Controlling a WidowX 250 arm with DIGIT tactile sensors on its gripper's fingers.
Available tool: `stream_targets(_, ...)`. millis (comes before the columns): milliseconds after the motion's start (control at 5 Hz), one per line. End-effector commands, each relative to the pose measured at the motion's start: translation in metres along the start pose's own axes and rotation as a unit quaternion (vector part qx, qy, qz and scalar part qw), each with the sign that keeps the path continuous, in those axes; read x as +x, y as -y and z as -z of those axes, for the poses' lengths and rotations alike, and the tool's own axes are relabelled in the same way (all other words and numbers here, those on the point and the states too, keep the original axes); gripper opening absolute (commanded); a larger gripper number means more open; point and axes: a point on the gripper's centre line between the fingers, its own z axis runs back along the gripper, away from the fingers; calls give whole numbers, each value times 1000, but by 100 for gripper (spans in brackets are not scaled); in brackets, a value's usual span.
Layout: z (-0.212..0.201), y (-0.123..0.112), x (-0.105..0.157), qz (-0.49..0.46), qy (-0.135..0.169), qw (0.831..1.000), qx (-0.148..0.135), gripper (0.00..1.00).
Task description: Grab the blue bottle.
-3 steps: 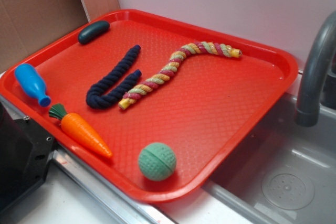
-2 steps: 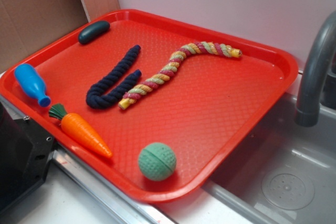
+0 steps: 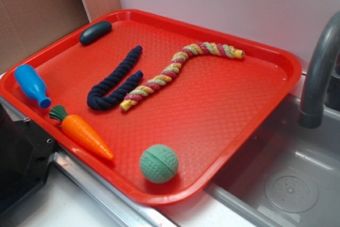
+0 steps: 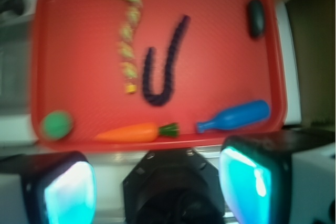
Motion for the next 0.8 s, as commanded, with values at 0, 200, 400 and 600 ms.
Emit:
stream_targets(0,57,-50,26,-238,29,970,45,100)
stream_targets(200,97,-60,25,-358,39,932,45,100)
stream_targets(400,119,-69,26,-473,53,879,27,100)
stream_targets(600,132,-78,24,-478,66,876,13,100)
